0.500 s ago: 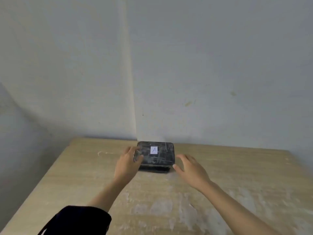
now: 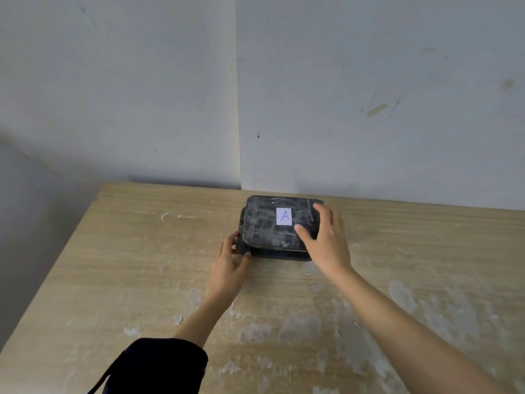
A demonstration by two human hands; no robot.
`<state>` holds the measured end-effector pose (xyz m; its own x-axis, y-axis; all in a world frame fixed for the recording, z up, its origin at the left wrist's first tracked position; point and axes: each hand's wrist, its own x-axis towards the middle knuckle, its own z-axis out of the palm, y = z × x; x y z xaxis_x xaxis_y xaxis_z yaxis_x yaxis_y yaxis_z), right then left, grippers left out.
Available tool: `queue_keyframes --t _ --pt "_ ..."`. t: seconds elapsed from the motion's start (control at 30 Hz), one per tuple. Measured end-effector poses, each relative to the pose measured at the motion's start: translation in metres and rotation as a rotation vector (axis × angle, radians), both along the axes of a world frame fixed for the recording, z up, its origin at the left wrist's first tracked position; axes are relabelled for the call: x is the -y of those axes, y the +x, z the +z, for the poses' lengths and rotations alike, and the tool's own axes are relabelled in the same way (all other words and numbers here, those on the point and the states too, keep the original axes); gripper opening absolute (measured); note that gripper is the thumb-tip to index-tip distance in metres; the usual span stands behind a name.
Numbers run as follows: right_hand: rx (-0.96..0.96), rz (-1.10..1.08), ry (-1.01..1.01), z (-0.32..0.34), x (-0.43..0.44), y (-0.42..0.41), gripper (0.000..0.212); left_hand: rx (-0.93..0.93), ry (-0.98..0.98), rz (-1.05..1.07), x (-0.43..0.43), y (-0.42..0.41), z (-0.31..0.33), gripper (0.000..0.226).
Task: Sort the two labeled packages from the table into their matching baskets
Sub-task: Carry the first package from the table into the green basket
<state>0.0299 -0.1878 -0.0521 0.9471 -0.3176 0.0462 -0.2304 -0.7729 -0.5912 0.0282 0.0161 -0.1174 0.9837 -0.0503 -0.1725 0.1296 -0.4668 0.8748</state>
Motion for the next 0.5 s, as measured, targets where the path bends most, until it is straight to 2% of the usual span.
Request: queue_keyframes --t 0.1,0.17,0.27,0.4,0.5 --pt "-0.085 -0.098 0.203 -0.003 0.002 0.021 0.089 -0.008 -0.052 0.008 0.0 -0.002 -0.003 0.051" --pt "-0.141 -0.137 0.347 -0.005 0.007 0.029 0.098 -0.013 -0.078 0.008 0.0 -0.003 -0.004 0.051" --pt "-0.132 -0.132 0.412 -0.007 0.013 0.03 0.091 0.001 -0.101 0.036 0.002 -0.005 -0.007 0.052" --pt "-0.055 -0.126 0.403 -0.005 0.012 0.016 0.089 0.018 -0.13 0.085 0.004 -0.008 -0.01 0.05" --pt "-0.004 -0.112 0.378 -0.006 0.007 0.008 0.089 0.006 -0.207 0.141 0.003 -0.008 -0.006 0.039"
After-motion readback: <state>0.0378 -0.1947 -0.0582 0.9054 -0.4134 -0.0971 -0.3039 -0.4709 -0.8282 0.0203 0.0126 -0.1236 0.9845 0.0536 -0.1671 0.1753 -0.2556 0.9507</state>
